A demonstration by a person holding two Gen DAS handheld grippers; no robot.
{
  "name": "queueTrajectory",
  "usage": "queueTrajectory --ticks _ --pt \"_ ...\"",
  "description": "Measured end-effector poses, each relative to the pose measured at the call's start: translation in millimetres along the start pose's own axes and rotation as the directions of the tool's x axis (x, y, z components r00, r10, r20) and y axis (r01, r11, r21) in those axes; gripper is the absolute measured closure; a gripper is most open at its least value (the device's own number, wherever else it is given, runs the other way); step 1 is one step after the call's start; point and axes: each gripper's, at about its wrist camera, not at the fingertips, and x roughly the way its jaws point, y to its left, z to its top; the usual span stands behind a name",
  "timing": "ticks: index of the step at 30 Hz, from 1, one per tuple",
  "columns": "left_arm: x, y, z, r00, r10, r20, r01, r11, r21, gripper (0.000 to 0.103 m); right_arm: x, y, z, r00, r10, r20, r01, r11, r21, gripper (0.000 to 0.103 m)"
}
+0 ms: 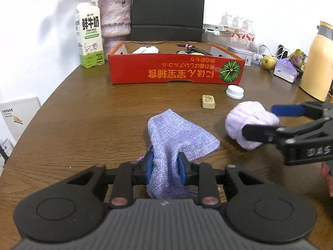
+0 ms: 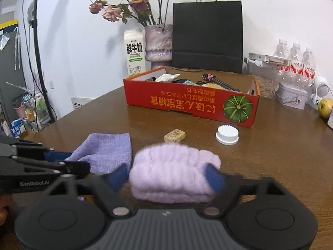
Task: Organize objects
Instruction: 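Carry the pouch and the lavender towel with both grippers over the box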
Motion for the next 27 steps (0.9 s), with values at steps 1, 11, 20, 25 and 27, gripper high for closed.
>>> queueTrajectory --ticks 1,11,20,25,27 --pt "0 0 0 1.000 0.003 0.001 -0.003 1.000 0.002 0.075 -2 0 1 1.000 -0.006 0.014 0.006 1.000 0.000 0.000" --pt "0 -4 -1 1.000 0.010 0.006 -0.010 1.000 0.022 0.072 37 0 11 0.990 -0.057 -0.126 0.052 0.998 -0.043 0.000" --pt "1 -6 -1 1.000 0.008 0.010 -0.009 1.000 0.029 0.068 44 -11 4 0.990 -0.053 -0.128 0.058 0.998 0.035 0.000" --pt "2 -6 -1 1.000 0.015 0.013 -0.016 0.999 0.034 0.066 33 -12 2 0.996 -0.032 -0.085 0.037 0.998 0.060 0.014" --pt "3 -7 -1 1.000 0.023 0.014 -0.024 0.999 0.041 0.065 25 -6 1 0.997 -0.056 -0.059 0.057 0.998 0.024 0.020"
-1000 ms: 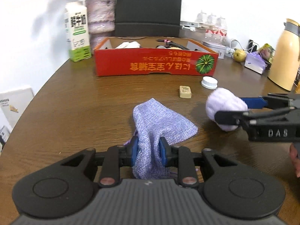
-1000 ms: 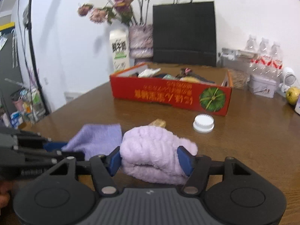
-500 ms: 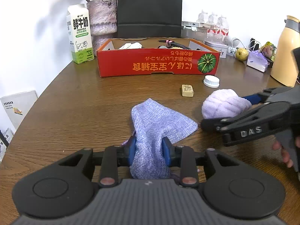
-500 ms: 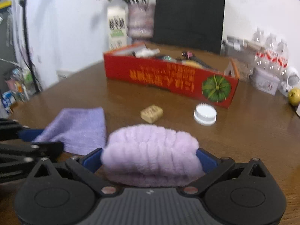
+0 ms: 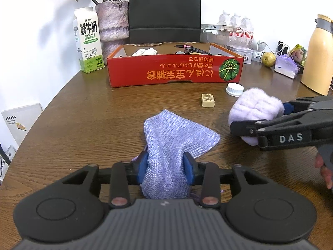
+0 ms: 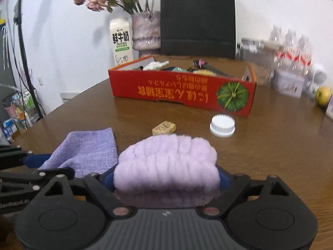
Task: Organize objects
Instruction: 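Carry the pouch and the lavender towel with both grippers over the box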
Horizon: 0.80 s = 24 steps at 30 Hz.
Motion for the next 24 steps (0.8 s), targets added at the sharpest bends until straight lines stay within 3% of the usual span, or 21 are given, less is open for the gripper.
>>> queueTrajectory --ticks 2,6,15,24 --pt "0 0 0 1.000 0.000 0.002 0.000 1.000 -0.003 0.067 -7 5 -2 1.000 -0.008 0.024 0.008 1.000 -0.020 0.024" --pt "-7 2 1 1.000 0.015 0.011 -0.015 1.000 -0.026 0.084 -17 7 -3 0.999 -0.006 0.053 0.007 1.000 -0.021 0.025" --pt "-40 -5 31 0.992 0.045 0.119 -0.042 0.999 -0.034 0.085 -39 6 9 0.992 0.015 0.122 -0.012 1.000 -0.023 0.025" --pt "-21 -9 78 0.993 0.076 0.094 -0.070 0.996 -0.060 0.085 -38 1 44 0.988 0.005 0.154 0.004 0.998 -0.056 0.025"
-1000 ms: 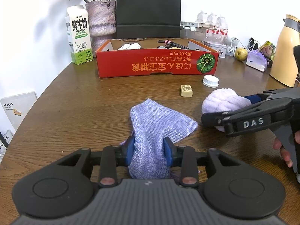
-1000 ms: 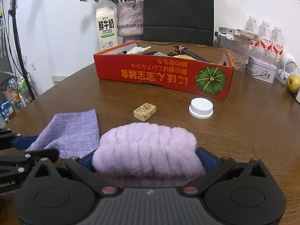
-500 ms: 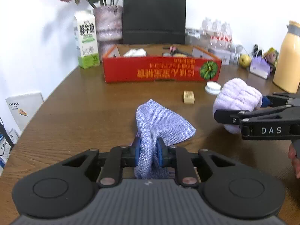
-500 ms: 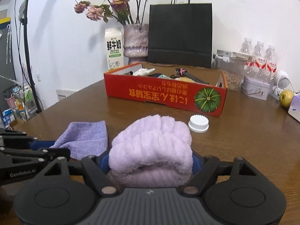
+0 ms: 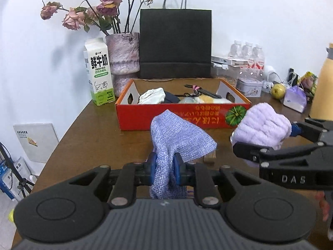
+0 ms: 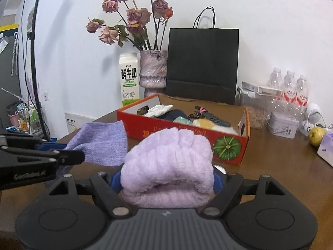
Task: Organize objects
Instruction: 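Carry the pouch and the lavender towel with both grippers over the box, then lower the pouch into the box and open the left gripper while the right releases the towel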
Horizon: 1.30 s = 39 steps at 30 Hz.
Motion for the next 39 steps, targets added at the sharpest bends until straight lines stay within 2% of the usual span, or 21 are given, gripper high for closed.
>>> queueTrajectory --ticks 8,15,24,39 --pt "29 -2 31 1.000 0.015 -0.005 -0.015 0.998 -0.057 0.085 24 -9 28 1.000 -0.021 0.017 0.021 1.000 -0.005 0.025" --pt "53 -7 51 1.000 0.013 -0.003 -0.013 0.998 -0.060 0.085 44 -18 44 0.999 -0.030 0.034 0.030 1.000 0.007 0.025" --pt "86 -5 77 1.000 0.004 0.010 -0.003 0.994 -0.108 0.085 77 -31 62 0.998 -0.046 0.049 0.045 0.999 0.016 0.025" --pt "156 -5 114 1.000 0.009 0.019 -0.007 0.994 -0.110 0.085 144 -62 95 0.994 -0.084 0.064 0.080 0.995 0.062 0.025"
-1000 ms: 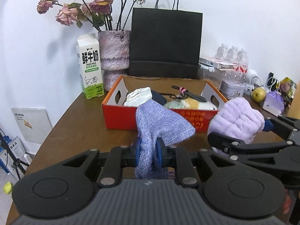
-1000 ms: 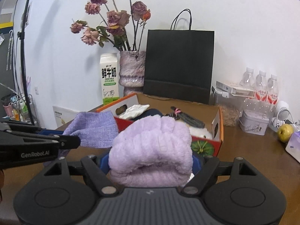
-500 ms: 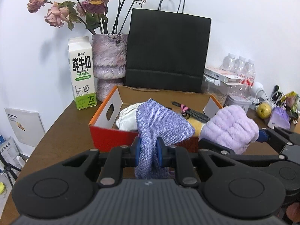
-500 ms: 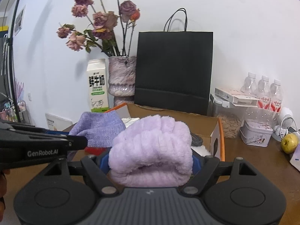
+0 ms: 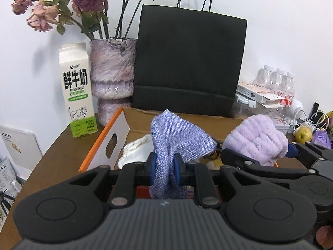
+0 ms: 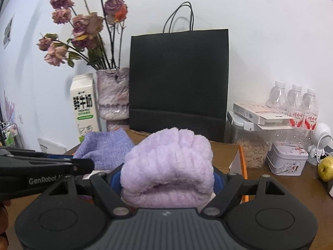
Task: Organize objects
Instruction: 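Lower the pouch into the box and open the left gripper while the right releases the towel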
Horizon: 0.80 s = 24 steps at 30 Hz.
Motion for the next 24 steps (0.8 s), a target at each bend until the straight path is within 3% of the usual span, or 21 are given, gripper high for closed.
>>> queueTrajectory --ticks 24 --pt "74 6 32 0.999 0.033 0.021 -0.033 0.999 0.029 0.084 78 -31 18 0.999 -0.046 -0.012 0.046 0.999 0.007 0.024"
